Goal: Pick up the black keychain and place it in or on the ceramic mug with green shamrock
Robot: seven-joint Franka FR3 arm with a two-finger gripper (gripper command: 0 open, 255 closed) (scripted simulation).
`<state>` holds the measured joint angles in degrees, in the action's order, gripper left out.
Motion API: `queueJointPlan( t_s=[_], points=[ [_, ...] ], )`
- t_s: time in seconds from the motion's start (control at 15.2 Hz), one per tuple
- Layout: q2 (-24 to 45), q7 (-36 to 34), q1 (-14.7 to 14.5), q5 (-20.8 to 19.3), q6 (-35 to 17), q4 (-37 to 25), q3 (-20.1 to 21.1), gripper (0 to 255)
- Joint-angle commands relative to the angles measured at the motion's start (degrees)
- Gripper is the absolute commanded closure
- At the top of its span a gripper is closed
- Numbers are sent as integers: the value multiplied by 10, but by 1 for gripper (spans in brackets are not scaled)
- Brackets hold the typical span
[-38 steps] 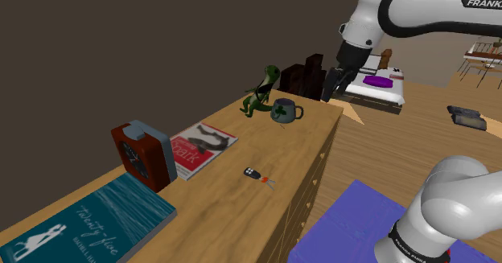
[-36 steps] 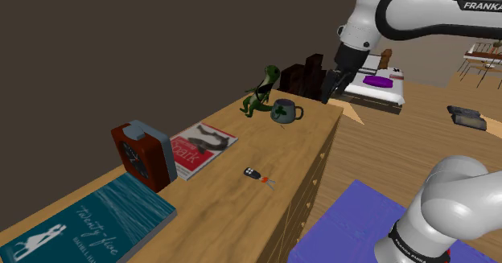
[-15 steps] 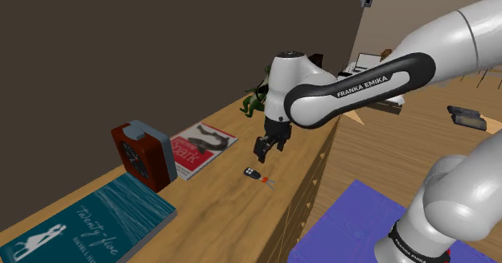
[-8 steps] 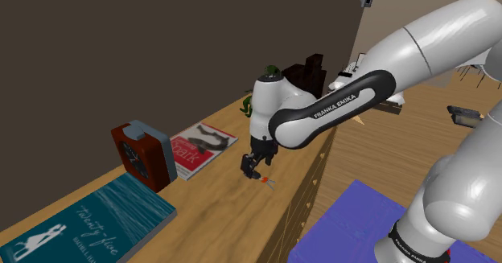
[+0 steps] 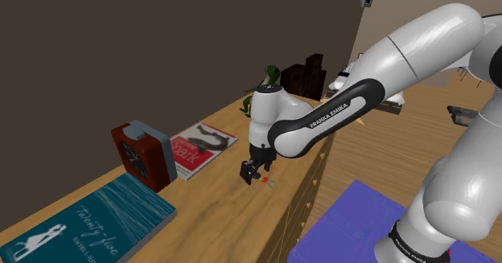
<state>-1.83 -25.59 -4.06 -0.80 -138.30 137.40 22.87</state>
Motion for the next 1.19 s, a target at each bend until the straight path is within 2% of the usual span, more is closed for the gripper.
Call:
queueJointPlan(
  t_s=[0.0,0.2,0.26,0.86,1.12],
  points=[
    [1,0,0,0,-1,0,0,0],
    [0,0,0,0,-1,0,0,0],
    [0,0,0,0,-1,0,0,255],
    [1,0,0,0,-1,0,0,255],
    [-22,10,-1,13,31,-11,-1,255]
  ],
)
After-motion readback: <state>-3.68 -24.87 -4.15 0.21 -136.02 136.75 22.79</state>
